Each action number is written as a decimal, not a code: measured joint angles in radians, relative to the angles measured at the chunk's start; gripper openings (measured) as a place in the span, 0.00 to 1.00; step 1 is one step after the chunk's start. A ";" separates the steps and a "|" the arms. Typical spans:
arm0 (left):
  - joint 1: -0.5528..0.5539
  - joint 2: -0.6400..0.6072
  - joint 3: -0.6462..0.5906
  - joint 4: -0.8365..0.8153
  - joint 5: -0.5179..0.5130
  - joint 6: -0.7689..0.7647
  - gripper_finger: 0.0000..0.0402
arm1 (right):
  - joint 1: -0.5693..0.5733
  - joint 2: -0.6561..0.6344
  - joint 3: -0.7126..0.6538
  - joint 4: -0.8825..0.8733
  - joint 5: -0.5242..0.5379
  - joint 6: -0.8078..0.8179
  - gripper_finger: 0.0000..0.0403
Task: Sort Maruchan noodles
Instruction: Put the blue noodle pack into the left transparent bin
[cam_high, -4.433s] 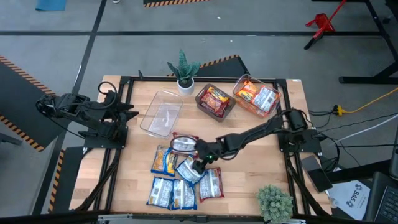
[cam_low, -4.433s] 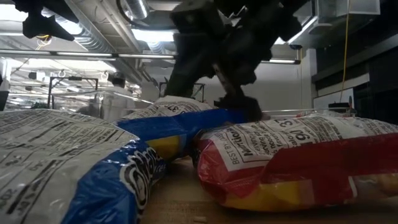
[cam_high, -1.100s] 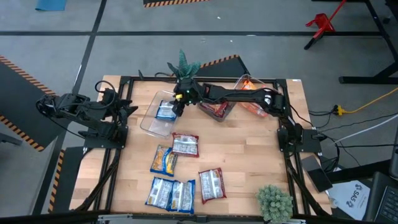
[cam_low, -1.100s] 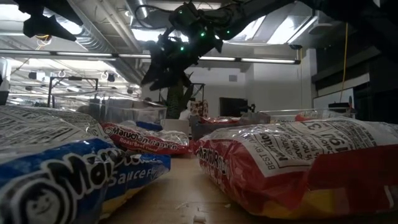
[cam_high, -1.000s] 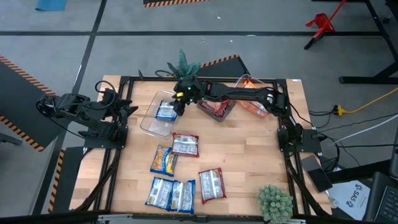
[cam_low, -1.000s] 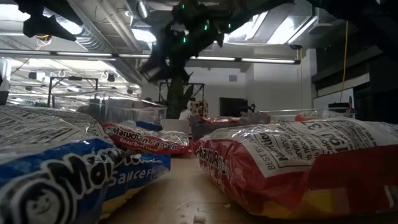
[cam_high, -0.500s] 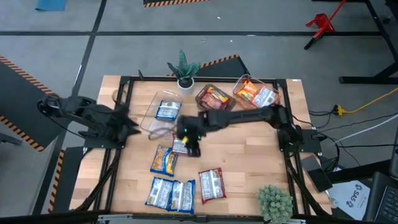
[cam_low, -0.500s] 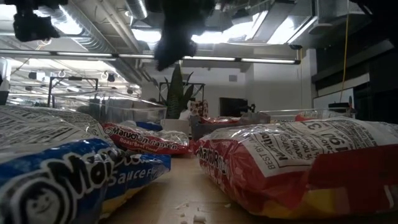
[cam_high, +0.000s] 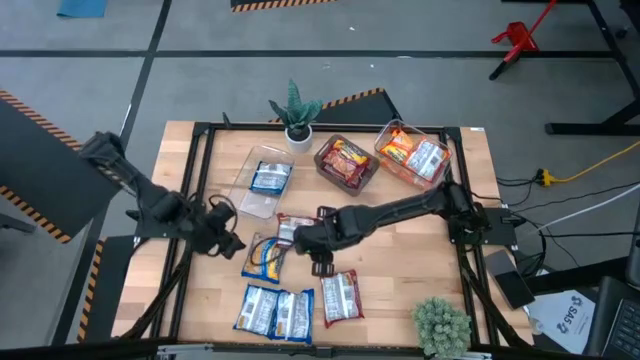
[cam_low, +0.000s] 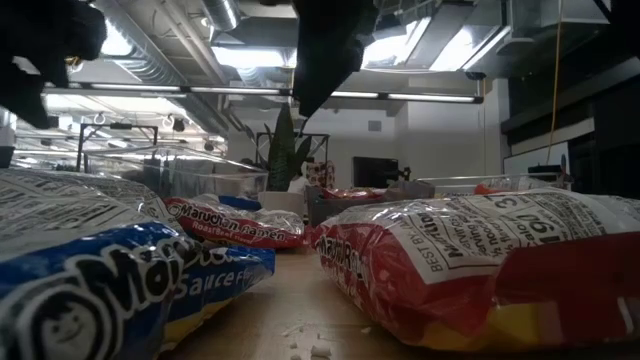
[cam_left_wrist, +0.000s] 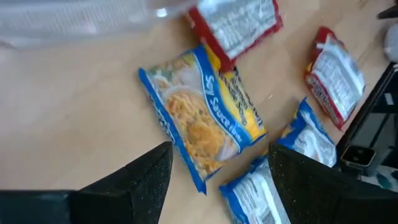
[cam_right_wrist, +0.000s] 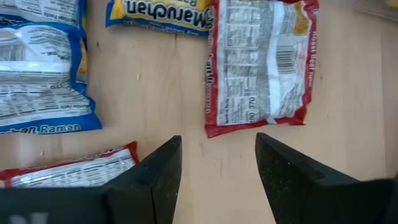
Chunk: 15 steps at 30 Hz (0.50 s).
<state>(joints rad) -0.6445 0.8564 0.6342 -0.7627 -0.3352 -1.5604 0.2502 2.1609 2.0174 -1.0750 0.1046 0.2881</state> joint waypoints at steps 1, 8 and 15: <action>-0.026 0.021 0.000 0.003 -0.009 -0.024 0.64 | 0.008 0.000 0.000 0.000 0.005 0.004 0.46; -0.170 0.198 0.000 0.005 -0.114 -0.230 0.64 | 0.035 0.000 0.000 0.000 0.035 0.024 0.46; -0.215 0.337 -0.026 0.108 -0.152 -0.329 0.65 | 0.032 0.000 0.000 0.008 0.035 0.047 0.46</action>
<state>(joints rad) -0.8599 1.1929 0.6084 -0.6549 -0.4871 -1.8897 0.2817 2.1609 2.0174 -1.0673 0.1398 0.3356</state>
